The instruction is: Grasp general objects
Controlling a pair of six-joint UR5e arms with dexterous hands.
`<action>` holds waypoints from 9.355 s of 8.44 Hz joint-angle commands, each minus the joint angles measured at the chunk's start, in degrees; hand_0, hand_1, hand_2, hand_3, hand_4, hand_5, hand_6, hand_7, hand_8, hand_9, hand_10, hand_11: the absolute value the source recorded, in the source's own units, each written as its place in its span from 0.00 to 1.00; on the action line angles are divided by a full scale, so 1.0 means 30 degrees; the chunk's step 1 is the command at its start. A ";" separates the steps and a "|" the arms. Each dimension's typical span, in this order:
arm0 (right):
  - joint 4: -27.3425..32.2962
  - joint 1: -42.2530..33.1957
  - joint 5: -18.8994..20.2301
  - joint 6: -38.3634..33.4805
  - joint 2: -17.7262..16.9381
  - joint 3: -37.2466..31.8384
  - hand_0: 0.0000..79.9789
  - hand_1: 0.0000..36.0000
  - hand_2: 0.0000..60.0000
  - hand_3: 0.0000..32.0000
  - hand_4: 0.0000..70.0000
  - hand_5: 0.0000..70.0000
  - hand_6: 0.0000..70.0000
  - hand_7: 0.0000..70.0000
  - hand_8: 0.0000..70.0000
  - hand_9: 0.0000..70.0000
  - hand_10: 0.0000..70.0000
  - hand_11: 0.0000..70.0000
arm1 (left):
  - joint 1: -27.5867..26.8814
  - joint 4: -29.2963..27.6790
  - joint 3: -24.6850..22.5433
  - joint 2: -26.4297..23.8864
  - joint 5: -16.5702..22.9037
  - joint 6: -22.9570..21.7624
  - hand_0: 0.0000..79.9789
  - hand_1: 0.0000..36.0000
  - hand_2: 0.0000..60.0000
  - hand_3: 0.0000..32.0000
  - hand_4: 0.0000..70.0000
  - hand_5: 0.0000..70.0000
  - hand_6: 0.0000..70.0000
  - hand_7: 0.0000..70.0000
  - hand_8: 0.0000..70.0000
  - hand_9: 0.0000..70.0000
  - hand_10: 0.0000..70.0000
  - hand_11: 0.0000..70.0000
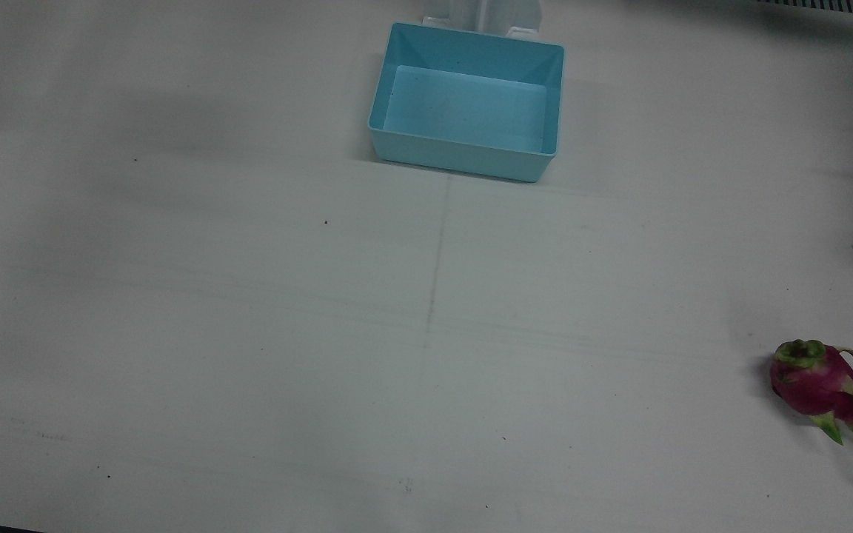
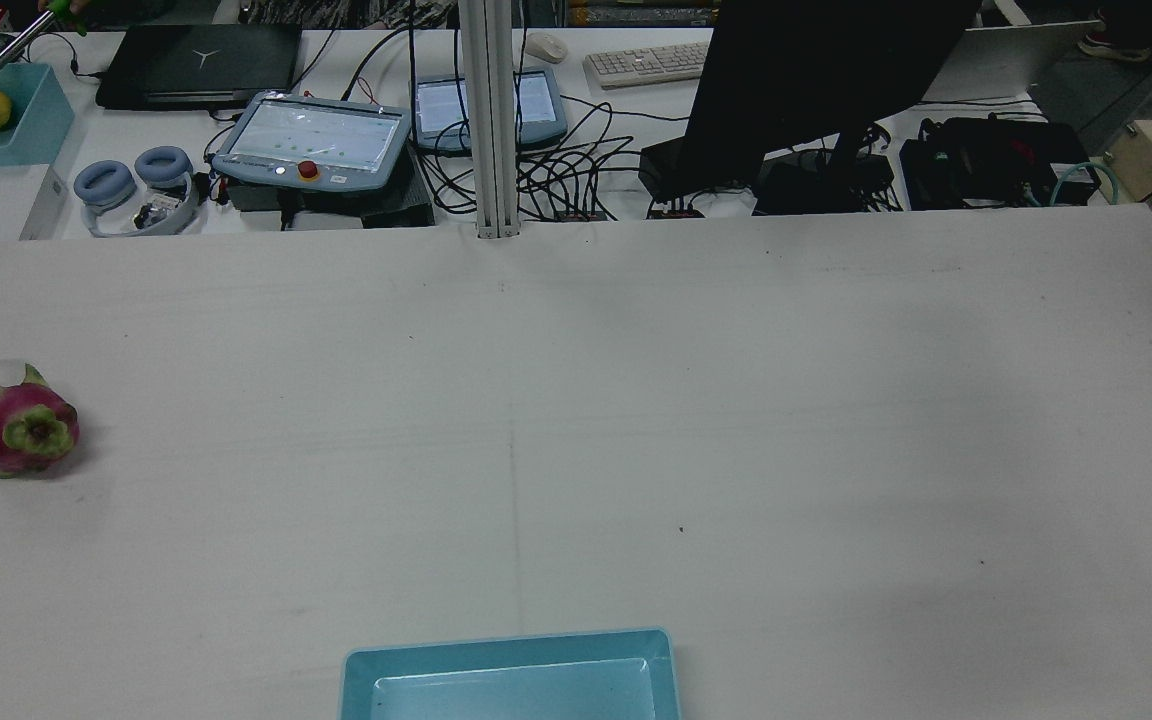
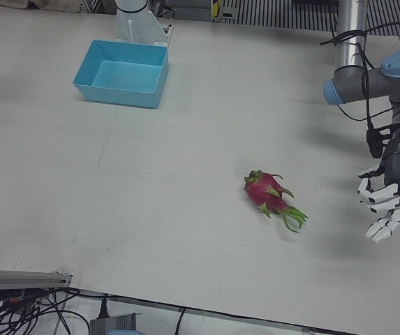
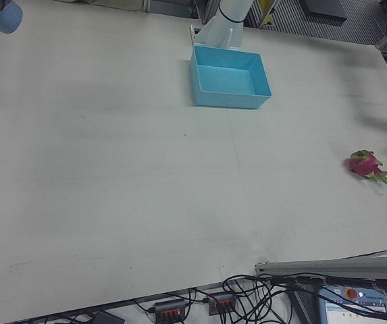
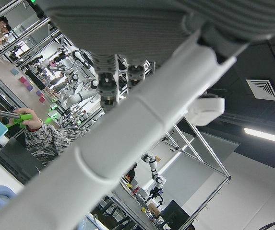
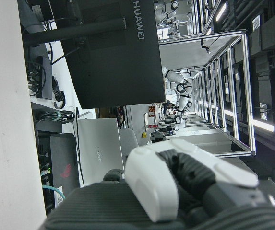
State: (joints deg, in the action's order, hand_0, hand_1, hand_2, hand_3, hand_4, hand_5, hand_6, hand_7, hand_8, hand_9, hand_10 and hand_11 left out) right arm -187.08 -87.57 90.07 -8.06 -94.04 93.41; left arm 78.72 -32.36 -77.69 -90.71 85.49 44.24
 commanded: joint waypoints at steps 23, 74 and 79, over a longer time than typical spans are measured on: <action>-0.0013 -0.0020 -0.0022 0.0022 0.0001 0.0125 0.00 0.00 0.00 0.00 0.00 0.00 0.00 0.00 0.00 0.00 0.00 0.00 | -0.7753 1.1930 -0.6946 -0.0673 -0.1835 1.5753 1.00 1.00 1.00 0.00 0.00 1.00 0.00 0.40 0.00 0.06 0.00 0.00; -0.0013 -0.0049 -0.0022 0.0081 0.0001 0.0212 0.00 0.00 0.00 0.00 0.00 0.00 0.00 0.00 0.00 0.00 0.00 0.00 | -2.2313 1.0202 -1.6114 -0.5333 0.2296 0.1836 1.00 1.00 1.00 0.00 0.04 1.00 0.25 1.00 0.04 0.23 0.05 0.16; -0.0013 -0.0049 -0.0022 0.0081 0.0001 0.0212 0.00 0.00 0.00 0.00 0.00 0.00 0.00 0.00 0.00 0.00 0.00 0.00 | -2.2372 0.9291 -1.6202 -0.4482 0.2413 0.1836 1.00 1.00 1.00 0.00 0.00 1.00 0.00 0.89 0.00 0.16 0.00 0.03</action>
State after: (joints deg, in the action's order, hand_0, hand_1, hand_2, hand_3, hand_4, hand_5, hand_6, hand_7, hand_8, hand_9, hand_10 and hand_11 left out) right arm -187.12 -87.71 90.00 -7.82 -94.04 94.04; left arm 11.69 -4.01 -126.24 -104.43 92.57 49.67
